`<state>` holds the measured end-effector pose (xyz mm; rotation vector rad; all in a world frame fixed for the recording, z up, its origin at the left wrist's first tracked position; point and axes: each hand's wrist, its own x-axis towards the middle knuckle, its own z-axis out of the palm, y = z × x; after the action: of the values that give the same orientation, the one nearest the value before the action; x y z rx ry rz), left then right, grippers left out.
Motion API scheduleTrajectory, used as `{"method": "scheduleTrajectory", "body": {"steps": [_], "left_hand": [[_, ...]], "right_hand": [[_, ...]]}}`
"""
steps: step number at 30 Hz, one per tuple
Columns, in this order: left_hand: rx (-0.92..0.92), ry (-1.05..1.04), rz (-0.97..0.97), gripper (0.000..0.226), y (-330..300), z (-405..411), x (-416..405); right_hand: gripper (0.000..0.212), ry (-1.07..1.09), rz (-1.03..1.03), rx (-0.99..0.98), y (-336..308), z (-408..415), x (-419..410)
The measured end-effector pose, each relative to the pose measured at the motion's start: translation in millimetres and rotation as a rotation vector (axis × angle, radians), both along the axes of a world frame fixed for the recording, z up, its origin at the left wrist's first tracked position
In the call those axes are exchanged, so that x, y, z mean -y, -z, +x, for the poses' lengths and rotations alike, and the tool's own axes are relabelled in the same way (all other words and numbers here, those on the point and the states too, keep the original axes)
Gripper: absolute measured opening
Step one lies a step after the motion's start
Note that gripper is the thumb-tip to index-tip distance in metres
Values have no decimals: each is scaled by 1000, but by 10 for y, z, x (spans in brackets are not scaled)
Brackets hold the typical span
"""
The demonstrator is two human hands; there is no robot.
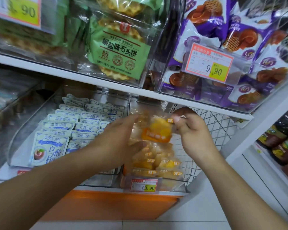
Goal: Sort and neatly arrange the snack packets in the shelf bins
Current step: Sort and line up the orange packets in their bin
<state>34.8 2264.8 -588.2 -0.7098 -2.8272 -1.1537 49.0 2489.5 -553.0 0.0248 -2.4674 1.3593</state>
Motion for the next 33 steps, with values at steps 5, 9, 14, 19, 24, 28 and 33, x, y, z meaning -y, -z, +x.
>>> {"method": "scheduleTrajectory", "body": {"steps": [5, 9, 14, 19, 24, 28, 33], "left_hand": [[-25, -11, 173, 6, -130, 135, -192], [-59, 37, 166, 3, -175, 275, -248], [-160, 76, -27, 19, -98, 297, -134], [-172, 189, -203, 46, 69, 169, 51], [-299, 256, -334, 18, 150, 93, 47], [-298, 238, -316, 14, 144, 70, 48], [-284, 239, -298, 23, 159, 42, 86]], "right_hand": [[17, -178, -30, 17, -78, 495, -8], [36, -138, 174, -18, -81, 602, -111], [34, -8, 100, -96, -10, 575, -260], [32, 32, -18, -195, -23, 546, -341], [32, -72, 347, 30, 157, 508, -433], [19, -156, 663, 156, 264, 492, -457], [15, -159, 752, 123, 260, 442, -448]]}}
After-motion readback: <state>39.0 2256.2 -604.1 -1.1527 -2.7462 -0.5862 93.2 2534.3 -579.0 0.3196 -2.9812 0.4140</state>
